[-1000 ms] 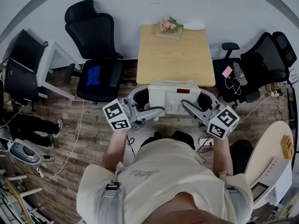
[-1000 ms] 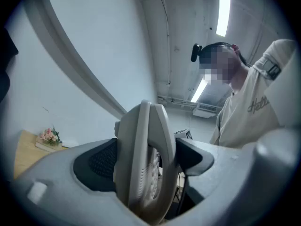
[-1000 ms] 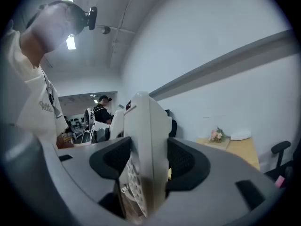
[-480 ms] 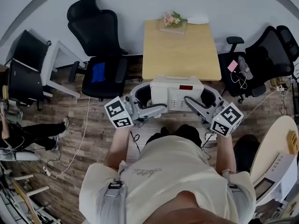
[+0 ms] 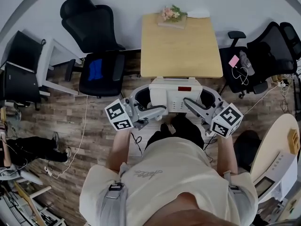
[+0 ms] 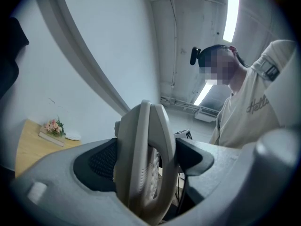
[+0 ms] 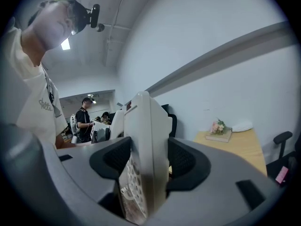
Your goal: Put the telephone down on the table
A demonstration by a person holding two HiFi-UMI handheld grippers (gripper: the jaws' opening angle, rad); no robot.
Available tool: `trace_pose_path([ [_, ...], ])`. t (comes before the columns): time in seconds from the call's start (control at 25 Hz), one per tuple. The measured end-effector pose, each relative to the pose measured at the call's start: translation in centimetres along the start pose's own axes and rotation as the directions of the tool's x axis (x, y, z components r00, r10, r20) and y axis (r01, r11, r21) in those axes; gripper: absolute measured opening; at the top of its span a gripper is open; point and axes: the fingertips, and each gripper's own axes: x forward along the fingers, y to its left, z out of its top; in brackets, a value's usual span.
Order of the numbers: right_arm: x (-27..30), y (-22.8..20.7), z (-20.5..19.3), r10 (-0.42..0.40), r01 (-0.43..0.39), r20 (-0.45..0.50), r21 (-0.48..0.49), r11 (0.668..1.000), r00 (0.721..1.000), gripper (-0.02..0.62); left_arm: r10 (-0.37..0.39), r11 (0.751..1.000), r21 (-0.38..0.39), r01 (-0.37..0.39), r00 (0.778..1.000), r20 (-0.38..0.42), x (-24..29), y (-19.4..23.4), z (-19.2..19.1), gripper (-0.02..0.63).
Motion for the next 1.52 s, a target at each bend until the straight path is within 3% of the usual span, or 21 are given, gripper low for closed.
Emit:
trace_pose_path([
  [0.4,2.3,-5.9,1.7,0.055,-0.057,0.056,0.041,0.998,0.997,0.238,0.054,0.998,0.014,-0.054,0.997,-0.056,3.3,5.1,1.8,0.38],
  [0.76,3.6,-15.0,5.7,0.103,-0.107,0.109,0.03,0.994,0.989,0.238,0.105,0.994,0.038,-0.103,0.992,-0.068,10.0,11.7,4.6,0.38],
  [1.12,3.6,-17.2,7.5,0.166,-0.165,0.129,-0.018,0.986,0.978,0.238,0.135,0.986,0.102,-0.133,0.991,-0.019,11.9,12.6,6.0,0.38],
  [1.52,4.8,-19.5,6.9,0.202,-0.205,0.113,0.009,0.979,0.973,0.238,0.187,0.98,0.071,-0.186,0.982,-0.01,12.5,14.8,5.3,0.38],
])
